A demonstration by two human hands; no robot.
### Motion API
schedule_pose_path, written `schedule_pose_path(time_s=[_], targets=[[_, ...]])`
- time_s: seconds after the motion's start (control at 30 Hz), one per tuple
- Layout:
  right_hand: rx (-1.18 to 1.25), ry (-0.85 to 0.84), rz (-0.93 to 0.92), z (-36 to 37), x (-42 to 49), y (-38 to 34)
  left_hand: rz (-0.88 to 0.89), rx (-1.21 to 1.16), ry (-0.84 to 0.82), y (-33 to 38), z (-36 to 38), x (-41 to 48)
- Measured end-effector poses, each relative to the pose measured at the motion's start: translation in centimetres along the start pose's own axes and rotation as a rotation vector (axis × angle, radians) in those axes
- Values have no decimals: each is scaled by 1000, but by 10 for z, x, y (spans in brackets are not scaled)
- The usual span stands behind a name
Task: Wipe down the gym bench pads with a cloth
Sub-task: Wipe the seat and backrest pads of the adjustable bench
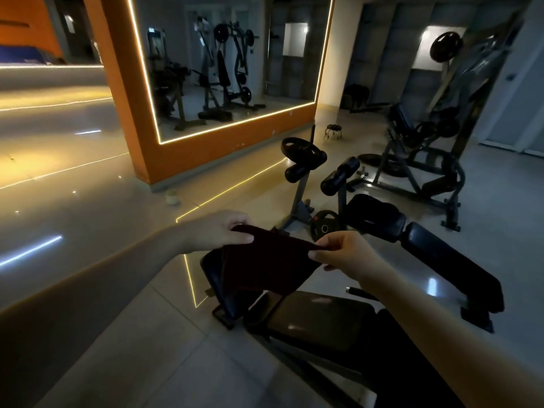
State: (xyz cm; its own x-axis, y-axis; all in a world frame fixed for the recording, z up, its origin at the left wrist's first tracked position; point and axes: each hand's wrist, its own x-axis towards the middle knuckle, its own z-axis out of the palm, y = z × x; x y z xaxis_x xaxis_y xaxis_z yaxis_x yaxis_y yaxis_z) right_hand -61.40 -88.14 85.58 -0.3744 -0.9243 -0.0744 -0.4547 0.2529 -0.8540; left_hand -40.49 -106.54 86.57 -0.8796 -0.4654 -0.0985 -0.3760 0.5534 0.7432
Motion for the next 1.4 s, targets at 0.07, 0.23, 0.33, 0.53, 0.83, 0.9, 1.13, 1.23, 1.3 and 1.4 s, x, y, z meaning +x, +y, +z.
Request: schedule_pose_path(time_s=[0.07,0.23,0.33,0.53,0.83,0.9,1.13,1.23,1.3,1.4], targets=[[-34,-7,-14,17,14,-15,16,-58,37,-19,-18,-7],[-97,-1,-69,46,47,-45,26,-114,153,-51,-47,-14],[-117,-6,-83,55,71,-57,14,-139,180,-71,-62,-12],[-160,-91,-98,60,129,-71,-9,-136,198,-94,-90,12],[-144,-225,-165,48,232,-103,-38,-135,270,-124,-141,76],[-126,-240,-144,44,250,-101,-40,-182,253,-130,-150,92],[-145,-104,-34,27,293,-84,-34,-155,116,-153,-174,180],[-177,37,24,20,313,-75,35,-155,16,-157,-184,225],[-179,105,76,15,324,-68,71,-151,-25,-156,-188,253],[-163,226,156,7,334,-58,104,-99,-121,-153,-190,296]])
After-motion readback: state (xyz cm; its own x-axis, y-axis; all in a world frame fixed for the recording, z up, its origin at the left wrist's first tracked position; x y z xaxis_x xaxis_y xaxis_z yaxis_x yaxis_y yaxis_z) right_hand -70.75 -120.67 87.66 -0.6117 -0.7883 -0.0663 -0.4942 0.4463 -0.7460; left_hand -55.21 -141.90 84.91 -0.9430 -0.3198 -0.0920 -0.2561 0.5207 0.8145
